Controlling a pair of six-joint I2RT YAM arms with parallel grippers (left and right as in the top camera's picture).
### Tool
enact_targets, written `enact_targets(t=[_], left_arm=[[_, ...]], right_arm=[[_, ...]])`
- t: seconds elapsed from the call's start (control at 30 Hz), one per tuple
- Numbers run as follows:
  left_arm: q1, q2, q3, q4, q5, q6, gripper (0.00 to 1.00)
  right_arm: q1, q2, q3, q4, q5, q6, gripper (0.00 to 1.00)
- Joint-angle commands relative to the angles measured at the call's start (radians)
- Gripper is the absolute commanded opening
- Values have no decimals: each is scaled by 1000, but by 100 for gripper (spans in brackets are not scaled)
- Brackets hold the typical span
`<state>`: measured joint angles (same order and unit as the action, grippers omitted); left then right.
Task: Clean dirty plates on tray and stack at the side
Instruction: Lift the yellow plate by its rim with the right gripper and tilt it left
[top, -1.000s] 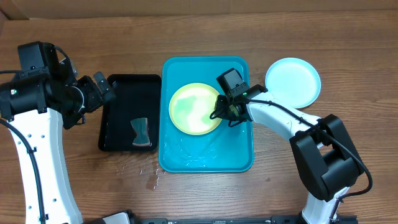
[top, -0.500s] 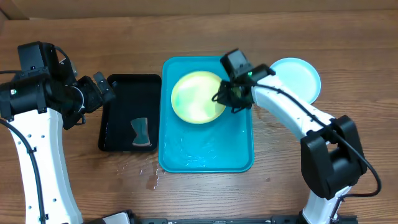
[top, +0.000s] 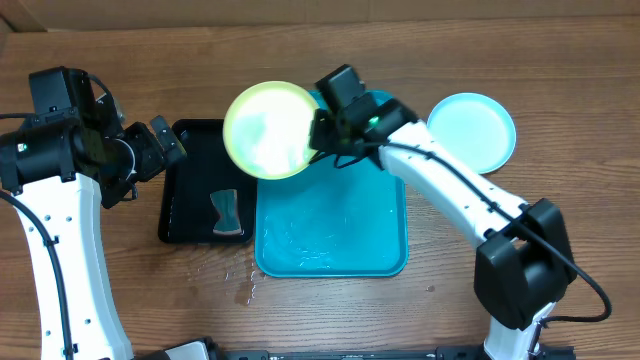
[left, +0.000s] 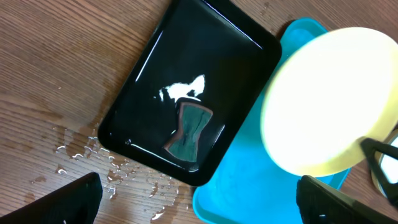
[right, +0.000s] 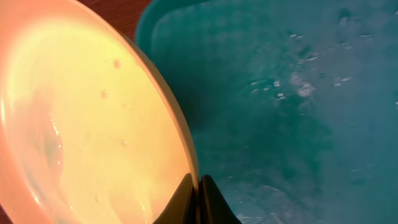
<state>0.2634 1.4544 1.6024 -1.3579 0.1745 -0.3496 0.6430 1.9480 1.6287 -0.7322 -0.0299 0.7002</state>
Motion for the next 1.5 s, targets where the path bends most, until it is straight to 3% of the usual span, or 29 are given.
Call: enact_targets(t=[0.0, 0.4, 0.7, 0.97, 1.3, 1.47], left_arm=[[-4, 4, -5, 2, -10, -17, 100], [-4, 4, -5, 2, -10, -17, 100], [-4, 4, -5, 2, -10, -17, 100], [-4, 4, -5, 2, -10, -17, 100], [-4, 4, -5, 2, -10, -17, 100], [-4, 4, -5, 2, -10, -17, 100]], right_arm=[[67, -2, 22, 36, 106, 37, 4], [307, 10, 22, 103, 530, 29, 4], [364, 64, 22, 186, 553, 24, 4], [385, 124, 22, 306, 707, -191, 4], [385, 66, 22, 641, 800, -703, 4], [385, 65, 22, 805, 801, -866, 4]])
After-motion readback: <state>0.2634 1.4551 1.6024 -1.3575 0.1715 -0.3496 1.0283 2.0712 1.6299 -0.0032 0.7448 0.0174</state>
